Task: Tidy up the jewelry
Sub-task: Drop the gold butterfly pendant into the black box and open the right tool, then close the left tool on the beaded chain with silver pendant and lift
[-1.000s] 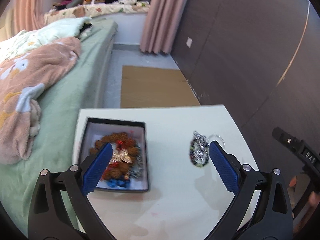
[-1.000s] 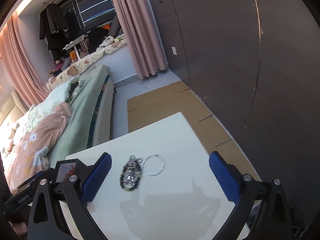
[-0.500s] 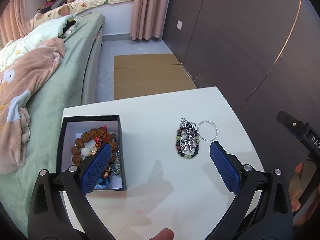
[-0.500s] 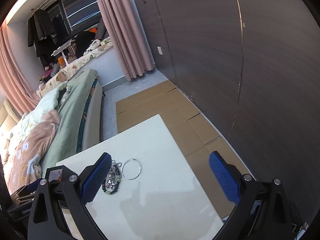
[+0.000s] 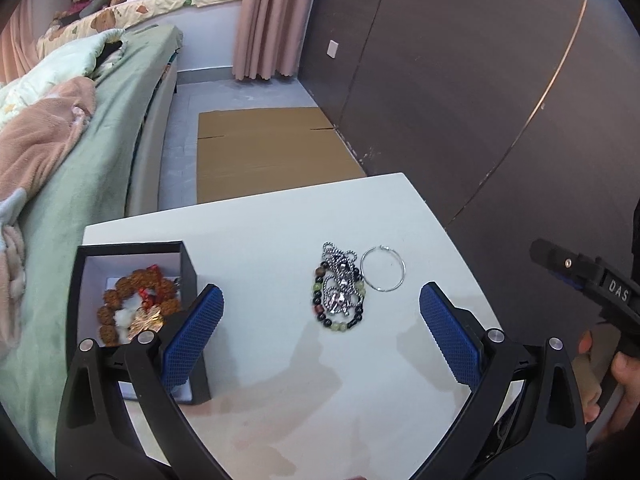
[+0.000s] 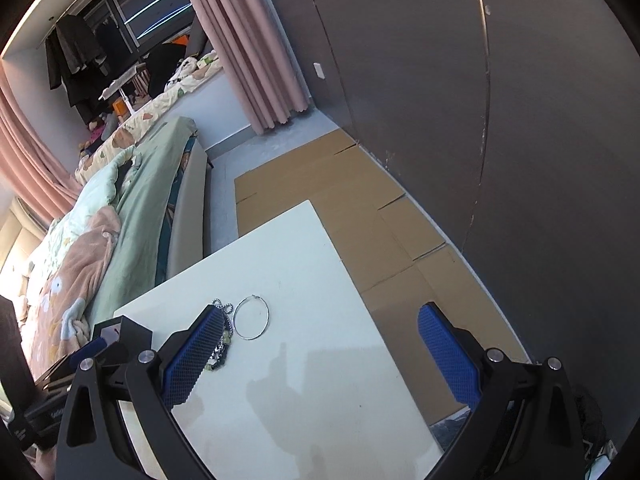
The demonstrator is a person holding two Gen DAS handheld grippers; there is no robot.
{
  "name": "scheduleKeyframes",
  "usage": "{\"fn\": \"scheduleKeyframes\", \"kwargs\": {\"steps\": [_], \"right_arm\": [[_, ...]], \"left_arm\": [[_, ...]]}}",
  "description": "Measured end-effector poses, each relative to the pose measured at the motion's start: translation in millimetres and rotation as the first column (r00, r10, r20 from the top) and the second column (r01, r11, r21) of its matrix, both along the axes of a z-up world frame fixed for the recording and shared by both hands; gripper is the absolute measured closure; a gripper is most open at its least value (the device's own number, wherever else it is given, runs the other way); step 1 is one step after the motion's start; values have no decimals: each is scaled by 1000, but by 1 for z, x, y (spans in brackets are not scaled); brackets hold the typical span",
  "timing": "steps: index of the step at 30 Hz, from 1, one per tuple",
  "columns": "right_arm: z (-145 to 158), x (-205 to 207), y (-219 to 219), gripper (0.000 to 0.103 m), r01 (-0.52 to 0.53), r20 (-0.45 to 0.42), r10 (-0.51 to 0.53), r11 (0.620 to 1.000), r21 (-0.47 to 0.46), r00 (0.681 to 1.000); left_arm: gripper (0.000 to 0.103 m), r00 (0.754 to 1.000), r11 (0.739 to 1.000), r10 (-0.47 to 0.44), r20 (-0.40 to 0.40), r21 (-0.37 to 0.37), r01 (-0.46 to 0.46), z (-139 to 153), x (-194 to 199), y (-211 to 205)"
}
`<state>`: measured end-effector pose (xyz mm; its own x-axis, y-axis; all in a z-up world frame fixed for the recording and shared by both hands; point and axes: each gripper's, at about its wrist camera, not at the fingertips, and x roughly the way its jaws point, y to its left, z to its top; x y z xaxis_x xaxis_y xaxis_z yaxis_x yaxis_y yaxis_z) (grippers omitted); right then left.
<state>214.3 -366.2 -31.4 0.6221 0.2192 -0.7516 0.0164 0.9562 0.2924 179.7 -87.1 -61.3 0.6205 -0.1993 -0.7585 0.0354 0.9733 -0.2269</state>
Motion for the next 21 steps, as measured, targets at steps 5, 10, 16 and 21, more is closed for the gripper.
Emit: {"fn": "scheduleKeyframes", "kwargs": {"steps": [5,10,16,21], "right_arm": [[-9,10,2,14,-23,-38,23,1000,-5,999],[-20,21,2,26,-23,-85,24,1000,9,996],[-25,32,7,28,-31,-109,33,999,14,994],[-25,36,14,28,-45,-110,47,999,20,993]], "left_arm": [[8,1000,1000,0,-20,-14,0,-10,12,-2],[37,997,1000,-20,-69,3,21,-27,27,-14],[76,985,998,-18,-170,55,27,-59,41,-24],[81,981,997,-13,-196,73,28,-73,45,-28]]}}
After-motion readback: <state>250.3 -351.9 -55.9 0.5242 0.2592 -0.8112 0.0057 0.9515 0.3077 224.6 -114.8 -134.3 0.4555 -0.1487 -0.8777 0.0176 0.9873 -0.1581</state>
